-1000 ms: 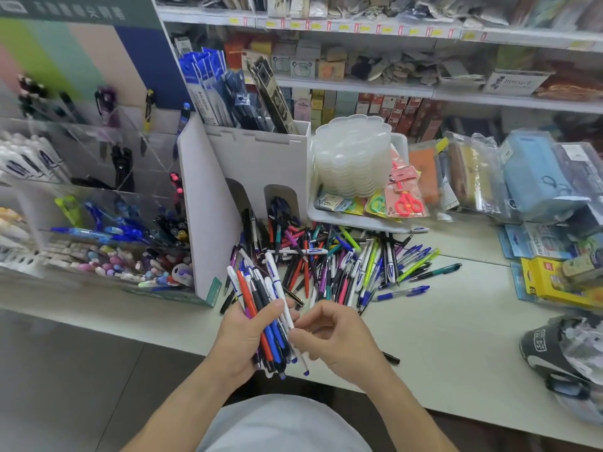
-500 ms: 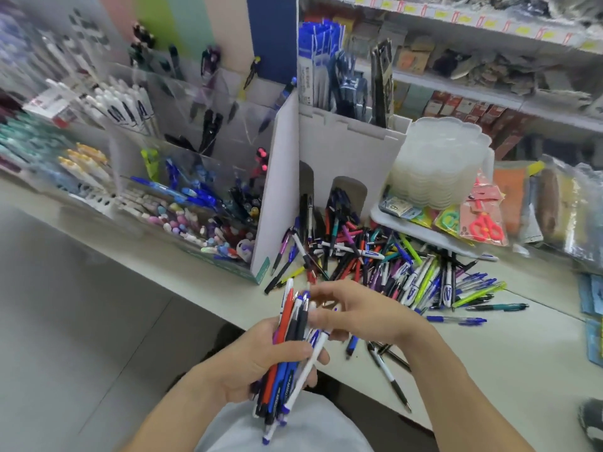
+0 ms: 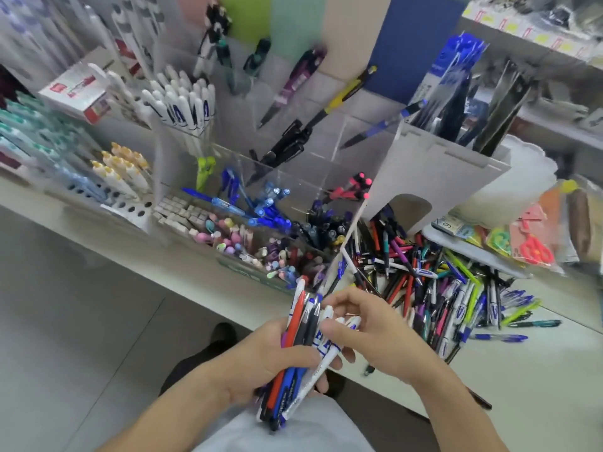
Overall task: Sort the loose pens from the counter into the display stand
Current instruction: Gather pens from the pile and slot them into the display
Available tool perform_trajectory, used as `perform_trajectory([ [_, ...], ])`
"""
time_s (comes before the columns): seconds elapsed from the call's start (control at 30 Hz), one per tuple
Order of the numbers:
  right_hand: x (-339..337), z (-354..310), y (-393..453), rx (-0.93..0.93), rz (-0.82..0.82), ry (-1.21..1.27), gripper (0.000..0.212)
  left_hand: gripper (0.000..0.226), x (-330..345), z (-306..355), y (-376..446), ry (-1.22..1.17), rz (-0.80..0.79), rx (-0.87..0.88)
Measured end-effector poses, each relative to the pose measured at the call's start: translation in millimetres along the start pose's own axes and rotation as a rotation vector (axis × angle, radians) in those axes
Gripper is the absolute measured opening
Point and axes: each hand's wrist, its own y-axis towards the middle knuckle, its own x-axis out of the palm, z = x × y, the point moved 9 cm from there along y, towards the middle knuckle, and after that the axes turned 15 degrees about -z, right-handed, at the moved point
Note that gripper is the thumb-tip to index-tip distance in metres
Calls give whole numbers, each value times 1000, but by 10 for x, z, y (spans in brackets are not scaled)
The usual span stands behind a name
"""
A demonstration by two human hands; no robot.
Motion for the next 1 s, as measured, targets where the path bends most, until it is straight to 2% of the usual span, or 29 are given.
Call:
perform_trajectory([
  [0.13, 171, -260, 281, -45, 43, 32, 14, 29, -346, 217, -274, 37, 7, -26],
  [0.2, 190, -325, 365, -17, 47, 40, 11, 31, -541, 283, -434, 29, 19, -53],
  [0.3, 339, -321, 500, 78, 29, 123, 8, 32, -822, 330, -636, 163, 93, -123],
  [0.4, 668, -340, 711, 117, 12, 77, 4, 23, -825, 387, -717, 193, 26, -137],
  [0.53, 827, -442, 810, 40, 29, -38, 11, 20, -867, 424, -810, 144, 41, -122],
  [0.63, 668, -473, 726, -9, 131, -89, 13, 29, -923, 387, -849, 40, 72, -135],
  [0.73, 574, -449, 664, -71, 212, -71, 14, 32, -978, 386, -878, 38, 134, -149],
  [0.93, 748, -399, 708, -112, 305, -46, 36, 28, -799, 458, -769, 77, 144, -155],
  [1.0, 613, -424, 672, -127, 361, -30, 53, 26, -769, 480, -704, 130, 166, -150],
])
